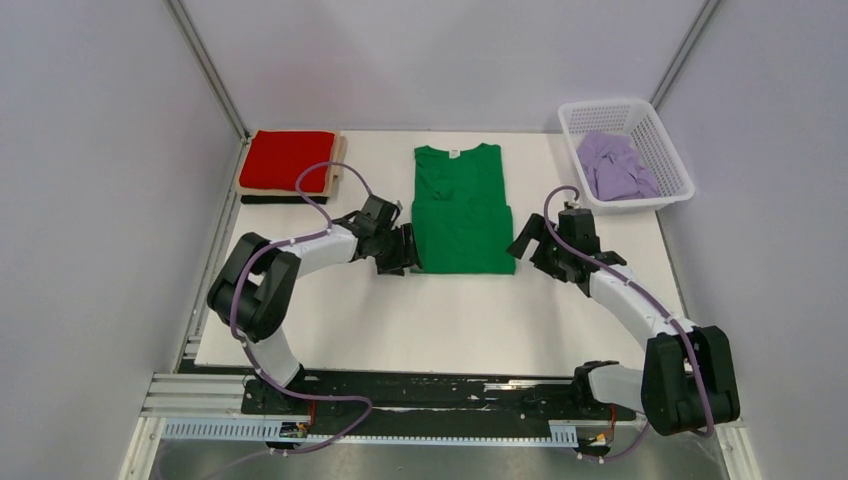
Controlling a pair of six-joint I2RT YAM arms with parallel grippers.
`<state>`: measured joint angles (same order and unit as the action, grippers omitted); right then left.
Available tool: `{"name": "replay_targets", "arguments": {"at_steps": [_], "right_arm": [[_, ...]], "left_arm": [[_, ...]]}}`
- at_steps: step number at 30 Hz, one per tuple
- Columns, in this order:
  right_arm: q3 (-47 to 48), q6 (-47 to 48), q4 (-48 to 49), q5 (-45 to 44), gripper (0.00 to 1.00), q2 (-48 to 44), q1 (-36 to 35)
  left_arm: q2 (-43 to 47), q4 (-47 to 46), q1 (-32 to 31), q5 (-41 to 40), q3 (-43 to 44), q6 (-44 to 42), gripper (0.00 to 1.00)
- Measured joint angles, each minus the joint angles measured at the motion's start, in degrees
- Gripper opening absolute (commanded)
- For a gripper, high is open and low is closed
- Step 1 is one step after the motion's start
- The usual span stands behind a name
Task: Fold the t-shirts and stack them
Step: Grab one side of the 2/3 rectangular tshirt with both arms
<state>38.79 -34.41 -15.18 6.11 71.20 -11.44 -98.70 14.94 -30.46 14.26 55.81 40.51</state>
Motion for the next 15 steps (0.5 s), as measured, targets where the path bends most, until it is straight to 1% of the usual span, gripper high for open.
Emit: {"name": "replay_targets", "arguments": {"at_steps": [4, 7, 8, 11, 12, 15], "right_arm": [[-1.4, -0.5, -0.9, 0.7, 1.00, -2.0, 0.0], [-1.5, -0.7, -0.9, 1.4, 1.00, -2.5, 0.0], [-1.5, -0.8, -0.9, 1.6, 1.00, -2.5, 0.0], [-1.5, -1.3, -0.9, 2.2, 0.98, -2.5, 0.0], [-1.5, -1.5, -0.9, 2.7, 0.98, -2.5, 0.0], [-1.5, -1.9, -0.9, 4.2, 0.96, -2.3, 0.0]], "left_arm": [[-1.4, -0.4, -0.9, -0.7, 1.2, 0.7, 0.53], [-2.3, -0.7, -1.2, -1.1, 1.9, 1.2, 0.43], [-2.5, -0.7, -1.3, -1.4, 2.0, 1.4, 0.38], [-2.8, -0.6, -1.6, -2.9, 2.0, 2.0, 0.28], [-2.9, -0.7, -1.7, -3.3, 2.0, 2.1, 0.24], [-3.4, -0.6, -2.0, -4.4, 2.3, 2.8, 0.16]]}}
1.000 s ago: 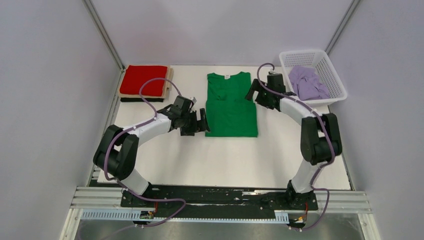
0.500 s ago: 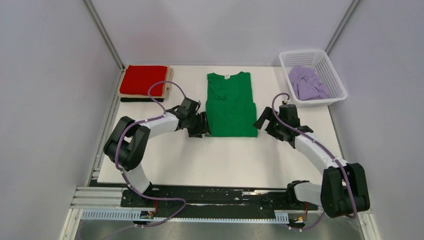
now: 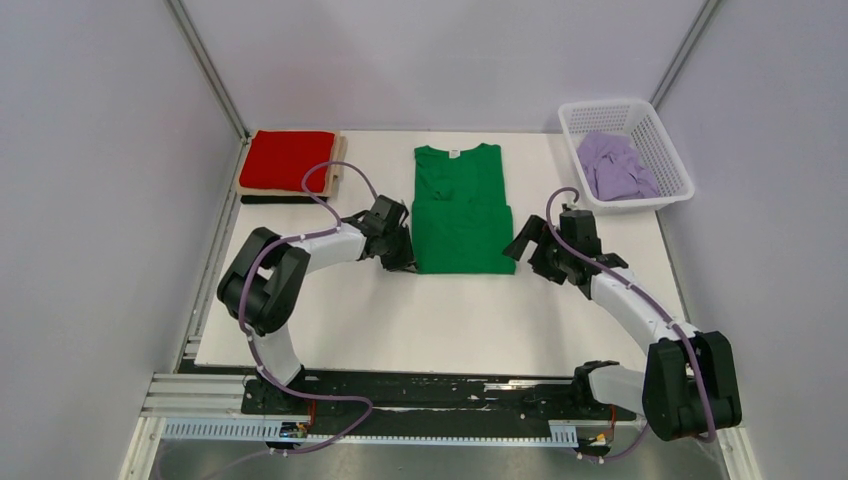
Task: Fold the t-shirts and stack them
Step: Grab one side of the 2/3 rectangular tshirt with both arms
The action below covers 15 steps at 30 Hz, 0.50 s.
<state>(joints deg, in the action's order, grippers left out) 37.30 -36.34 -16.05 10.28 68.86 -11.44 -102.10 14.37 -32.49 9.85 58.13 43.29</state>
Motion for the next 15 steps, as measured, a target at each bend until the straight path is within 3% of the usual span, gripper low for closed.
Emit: {"name": "replay_targets", "arguments": {"at_steps": [3, 8, 11, 15], "right_arm": [[0.0, -0.5, -0.1, 1.2, 0.95, 0.6, 0.0], [-0.7, -1.3, -0.3, 2.1, 0.77, 3.1, 0.0], [-0.8, -1.8, -0.3, 2.2, 0.58, 6.2, 0.0], [-1.0, -3.1, 1.1, 2.9, 0.51, 9.8, 0.0]], "left_arm": [[-0.8, 0.4, -0.2, -0.4, 1.0, 0.2, 0.00], [-1.1, 0.8, -0.4, -1.0, 1.6, 0.3, 0.00], [-1.1, 0.8, -0.4, -1.1, 1.6, 0.3, 0.00], [-0.9, 0.4, -0.4, -1.1, 1.2, 0.3, 0.00]]}}
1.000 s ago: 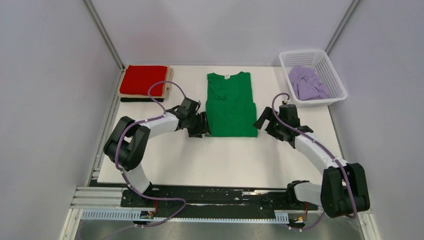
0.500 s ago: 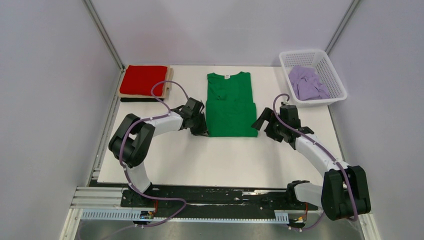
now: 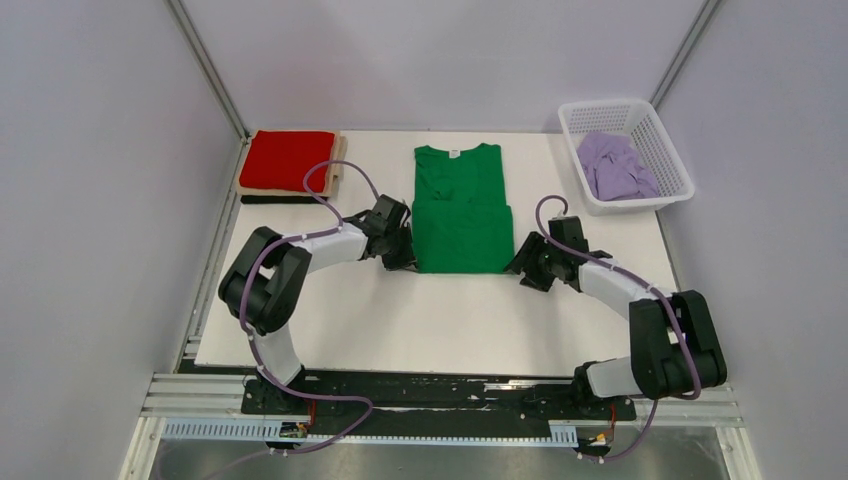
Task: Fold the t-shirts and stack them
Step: Grab one side of the 2/3 rectangular tshirt with both arms
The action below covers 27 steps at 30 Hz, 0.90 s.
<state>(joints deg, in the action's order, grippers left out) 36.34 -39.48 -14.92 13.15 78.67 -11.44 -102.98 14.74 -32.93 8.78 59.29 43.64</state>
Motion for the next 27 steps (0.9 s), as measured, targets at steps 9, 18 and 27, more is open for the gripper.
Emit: {"name": "replay_targets", "arguments": {"at_steps": [9, 18, 27], "right_arm": [[-1.2, -2.1, 5.7, 0.9, 0.46, 3.5, 0.0], [-1.2, -3.2, 11.1, 2.6, 0.00, 7.6, 0.0], [-7.6, -2.6, 6.5, 5.6, 0.00, -4.4, -2.3]], "left_arm": [[0.4, -0.9, 0.0, 0.0, -0.7, 0.0, 0.00], [0.7, -1.4, 0.0, -0.2, -1.2, 0.1, 0.00], [9.0, 0.6, -1.3, -1.8, -9.1, -0.2, 0.00]]}}
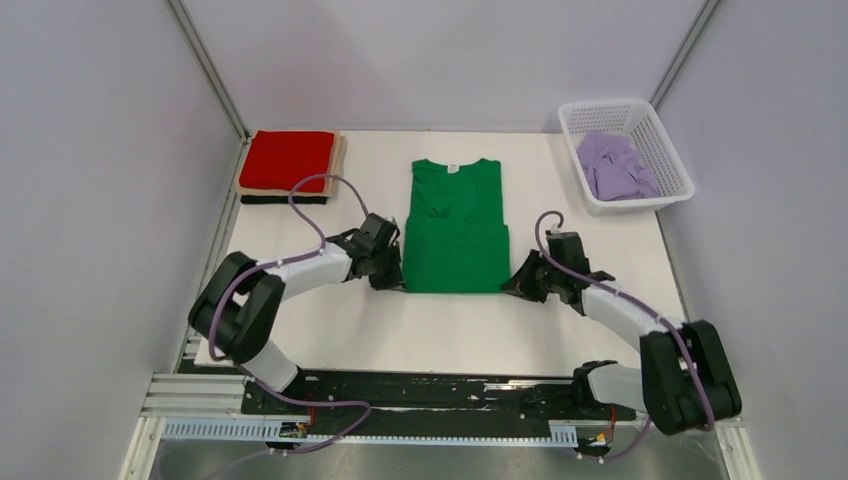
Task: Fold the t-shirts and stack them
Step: Grab one side of the 2/3 rectangular tshirt with both arms, then fold the long partially folded tshirt into a neat square
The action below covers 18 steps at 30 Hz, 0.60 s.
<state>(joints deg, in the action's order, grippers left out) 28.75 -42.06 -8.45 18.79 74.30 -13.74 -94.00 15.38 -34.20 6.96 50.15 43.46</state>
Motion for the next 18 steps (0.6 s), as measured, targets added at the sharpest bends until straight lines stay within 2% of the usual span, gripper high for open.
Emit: {"name": "replay_targets", "arguments": {"at_steps": [5, 11, 15, 18], "right_arm": [[-1.7, 0.6, -7.2, 3.5, 0.00, -16.4, -6.1], [-1.5, 0.6, -13.4, 6.9, 0.00, -31.5, -12.1], [0.3, 0.6, -15.8, 7.9, 0.00, -34.0, -12.3], [3.2, 0.6, -16.3, 7.9, 0.00, -32.2, -12.0]], "left_arm": [[14.3, 8.5, -1.5, 0.7, -5.7, -0.9, 0.00], [33.1, 17.9, -1.6, 2.8, -5.5, -1.4, 0.00], [40.5, 21.6, -1.6, 3.0, -3.9, -1.3, 0.00], [41.1, 23.1, -1.6, 1.1, -1.6, -1.2, 0.00]]}}
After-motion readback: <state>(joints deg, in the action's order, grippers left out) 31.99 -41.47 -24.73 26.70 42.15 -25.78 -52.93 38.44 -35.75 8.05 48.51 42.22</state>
